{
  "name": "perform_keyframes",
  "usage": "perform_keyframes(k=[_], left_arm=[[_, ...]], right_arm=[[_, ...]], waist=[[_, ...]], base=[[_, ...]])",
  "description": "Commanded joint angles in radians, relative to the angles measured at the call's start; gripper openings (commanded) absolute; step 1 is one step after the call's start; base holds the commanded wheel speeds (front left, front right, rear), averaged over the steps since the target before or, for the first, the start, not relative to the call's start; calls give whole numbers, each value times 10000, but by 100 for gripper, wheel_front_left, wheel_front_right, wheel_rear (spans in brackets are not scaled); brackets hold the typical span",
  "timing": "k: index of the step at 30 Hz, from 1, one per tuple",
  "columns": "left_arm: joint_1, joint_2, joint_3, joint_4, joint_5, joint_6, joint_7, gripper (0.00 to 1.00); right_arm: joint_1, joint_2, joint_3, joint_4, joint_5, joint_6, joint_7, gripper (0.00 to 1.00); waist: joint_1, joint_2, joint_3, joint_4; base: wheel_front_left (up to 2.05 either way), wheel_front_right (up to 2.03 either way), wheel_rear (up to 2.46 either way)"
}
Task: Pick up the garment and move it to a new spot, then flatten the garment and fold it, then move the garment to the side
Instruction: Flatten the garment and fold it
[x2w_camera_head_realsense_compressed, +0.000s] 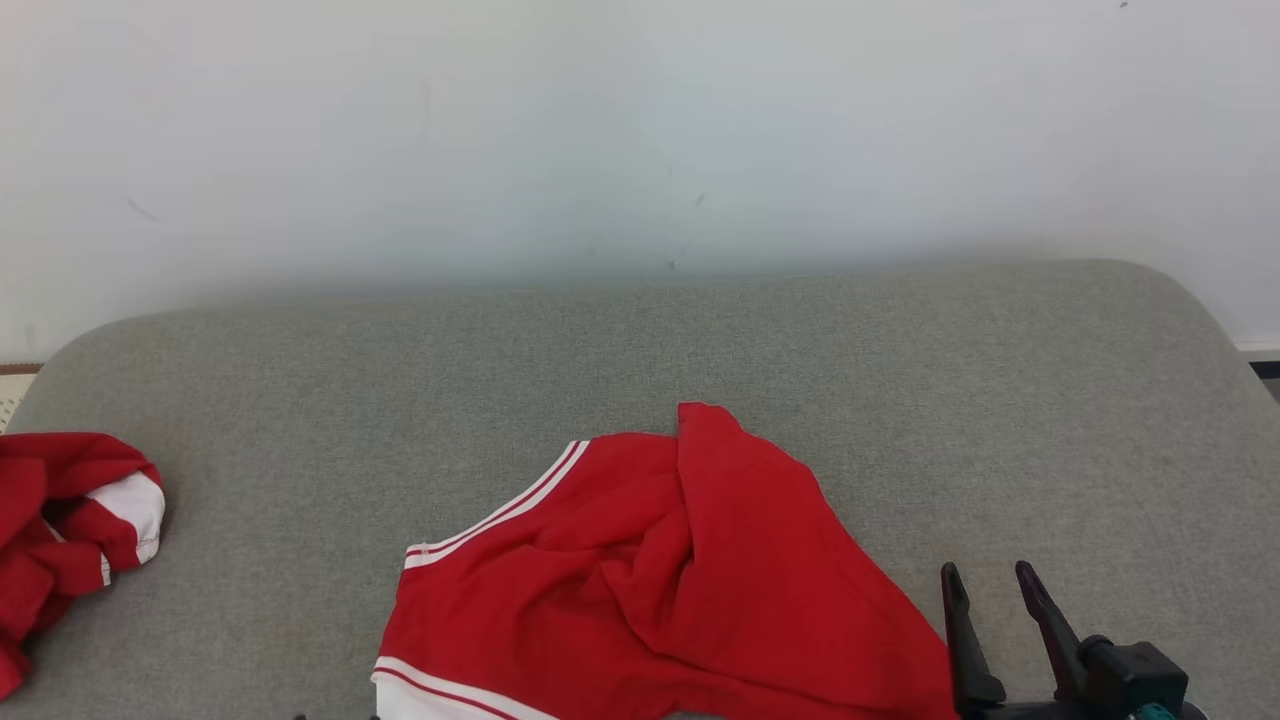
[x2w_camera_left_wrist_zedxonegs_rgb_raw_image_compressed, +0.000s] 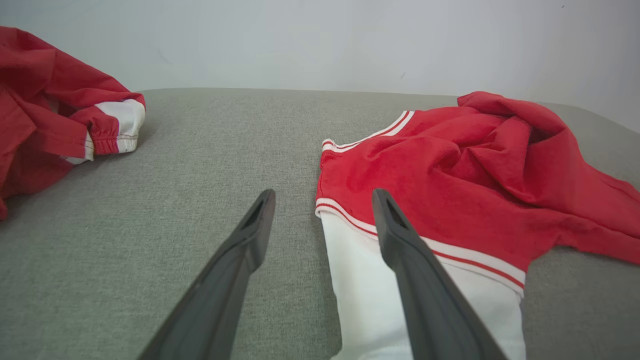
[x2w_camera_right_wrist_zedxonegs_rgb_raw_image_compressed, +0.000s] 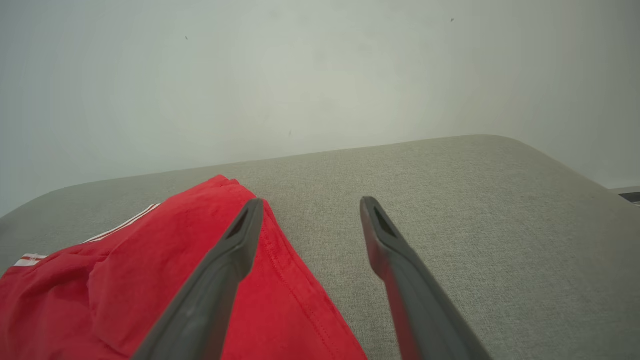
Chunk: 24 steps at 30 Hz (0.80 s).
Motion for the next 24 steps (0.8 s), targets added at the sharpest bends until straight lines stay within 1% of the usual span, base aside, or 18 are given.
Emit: perform_keyframes(k=[1,6,10,12,18,24], left_arm=[[261,47,-73,64,-16,-67,-41,100],[870,-67,-672,312,-160,-304,29,100],[797,-128,-912,814,-273,-426,11,100],[660,-144,-993,1116,-302,-417,-5,100],[329,-161,-1193,1942,-404,-509,-36,100],[126,-123,-1060,2138,-461,-543,-44,100]], right_arm=[[57,-145,-44,79,115,7,145,100],[422,-422,-298,78,296,5,301,100],[691,-557,-324,162,501,5,638,100],[830,-628,-368,259,641,7,787,100],[992,-744,-307,1114,988,5,1435,100],[829,-732,-222,1842,1095,5,1408,100]], waist=[[0,0,-5,26],[0,0,-51,303],[0,0,22,455],[0,0,60,472],[0,0,179,320],[0,0,240,217]], base=[[0,0,0],[0,0,0],[0,0,0],[0,0,0],[0,0,0],[0,0,0]])
